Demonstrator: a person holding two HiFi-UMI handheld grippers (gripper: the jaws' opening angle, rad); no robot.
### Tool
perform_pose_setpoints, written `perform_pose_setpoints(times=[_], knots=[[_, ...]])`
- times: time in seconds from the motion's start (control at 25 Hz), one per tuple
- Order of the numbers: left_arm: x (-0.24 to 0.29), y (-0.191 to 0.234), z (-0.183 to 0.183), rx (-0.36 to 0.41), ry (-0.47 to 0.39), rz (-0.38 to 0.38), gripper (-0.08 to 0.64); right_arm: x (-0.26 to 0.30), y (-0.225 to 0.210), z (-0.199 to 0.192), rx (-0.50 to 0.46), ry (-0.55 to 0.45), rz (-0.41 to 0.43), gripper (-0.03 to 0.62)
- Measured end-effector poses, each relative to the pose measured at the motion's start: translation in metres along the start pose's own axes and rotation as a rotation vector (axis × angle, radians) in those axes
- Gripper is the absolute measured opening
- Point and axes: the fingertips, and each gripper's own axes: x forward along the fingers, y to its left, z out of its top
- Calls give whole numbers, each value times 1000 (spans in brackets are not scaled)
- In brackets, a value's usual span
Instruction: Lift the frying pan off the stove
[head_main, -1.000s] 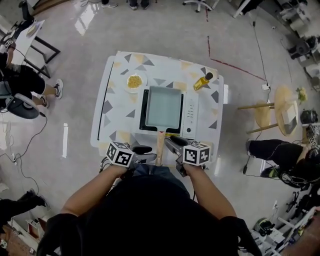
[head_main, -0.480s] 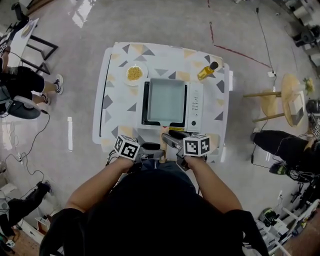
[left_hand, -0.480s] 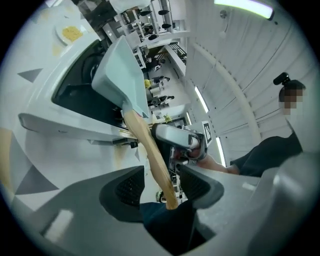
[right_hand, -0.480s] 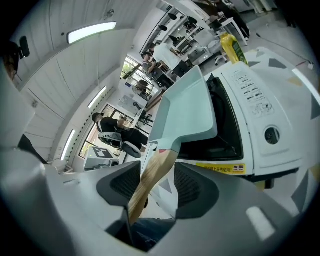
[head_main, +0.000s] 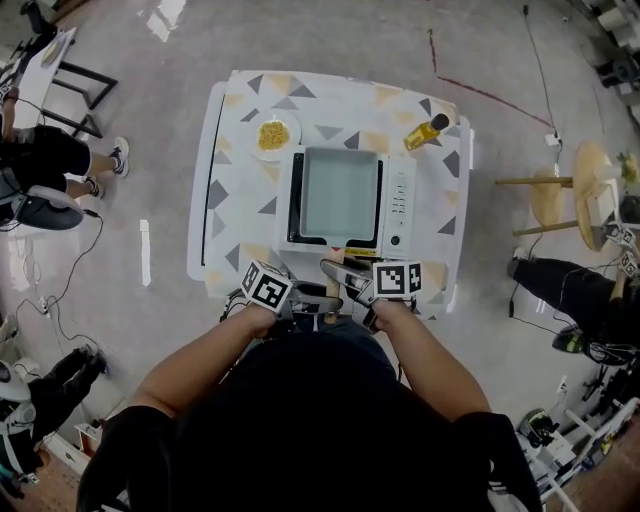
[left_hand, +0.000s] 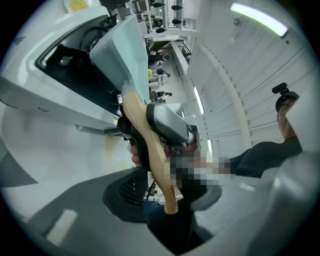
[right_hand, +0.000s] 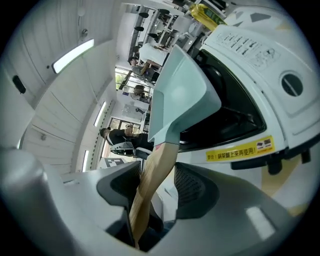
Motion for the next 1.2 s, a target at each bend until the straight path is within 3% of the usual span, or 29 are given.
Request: perform_pose_setpoints(times=[0.16, 0.68, 1.04, 1.2], knots=[[6, 2, 1, -58, -20, -46, 148, 6, 0, 2, 38, 5, 52, 227], [6, 4, 5, -53, -17, -56, 126, 12, 6, 4, 146, -1, 211, 178], [5, -3, 10, -37, -10, -48, 129, 11, 15, 10, 196, -49, 254, 175], [3, -8, 14, -30, -15, -44, 133, 9, 15, 14, 206, -69, 236, 175]])
